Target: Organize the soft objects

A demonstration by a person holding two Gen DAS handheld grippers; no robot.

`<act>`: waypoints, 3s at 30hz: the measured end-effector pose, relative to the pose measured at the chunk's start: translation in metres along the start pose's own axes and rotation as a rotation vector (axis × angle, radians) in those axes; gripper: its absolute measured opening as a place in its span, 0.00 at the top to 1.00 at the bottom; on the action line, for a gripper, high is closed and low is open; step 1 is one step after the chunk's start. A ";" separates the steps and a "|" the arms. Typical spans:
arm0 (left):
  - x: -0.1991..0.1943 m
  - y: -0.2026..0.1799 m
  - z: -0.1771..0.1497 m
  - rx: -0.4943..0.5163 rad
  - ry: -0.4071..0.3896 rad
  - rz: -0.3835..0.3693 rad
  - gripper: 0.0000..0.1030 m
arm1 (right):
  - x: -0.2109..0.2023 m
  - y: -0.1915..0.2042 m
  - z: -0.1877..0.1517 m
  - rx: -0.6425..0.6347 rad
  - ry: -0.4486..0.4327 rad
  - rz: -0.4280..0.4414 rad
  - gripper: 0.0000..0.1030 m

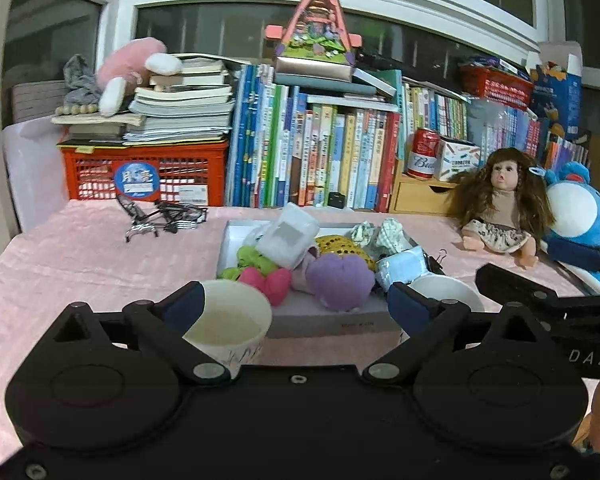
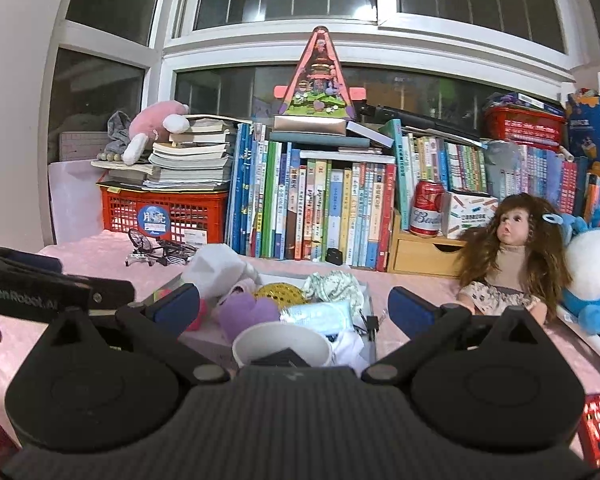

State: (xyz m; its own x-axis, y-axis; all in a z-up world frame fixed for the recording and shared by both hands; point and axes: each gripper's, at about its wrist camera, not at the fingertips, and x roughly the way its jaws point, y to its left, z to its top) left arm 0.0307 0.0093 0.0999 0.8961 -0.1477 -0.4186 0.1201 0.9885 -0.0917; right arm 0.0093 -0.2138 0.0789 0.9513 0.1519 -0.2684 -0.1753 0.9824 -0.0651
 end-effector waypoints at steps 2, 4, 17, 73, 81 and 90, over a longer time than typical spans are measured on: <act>-0.004 0.004 -0.009 -0.019 -0.004 0.012 0.04 | -0.003 0.000 -0.007 0.006 -0.001 -0.007 0.00; -0.007 0.006 -0.018 -0.032 0.002 0.022 0.04 | -0.006 -0.001 -0.016 0.026 0.001 -0.006 0.00; -0.001 0.008 -0.072 0.020 0.039 0.118 0.04 | 0.001 -0.003 -0.069 0.088 0.095 -0.056 0.00; 0.060 0.013 -0.106 0.041 0.188 0.118 0.00 | 0.037 0.005 -0.107 0.071 0.302 -0.083 0.00; 0.062 0.013 -0.106 0.038 0.185 0.120 0.00 | 0.038 0.005 -0.107 0.071 0.299 -0.081 0.00; 0.062 0.013 -0.106 0.039 0.185 0.119 0.00 | 0.038 0.005 -0.107 0.071 0.299 -0.082 0.00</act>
State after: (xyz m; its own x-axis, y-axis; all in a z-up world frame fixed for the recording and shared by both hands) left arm 0.0422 0.0096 -0.0230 0.8116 -0.0299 -0.5834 0.0381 0.9993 0.0017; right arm 0.0171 -0.2149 -0.0342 0.8429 0.0433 -0.5363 -0.0729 0.9968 -0.0341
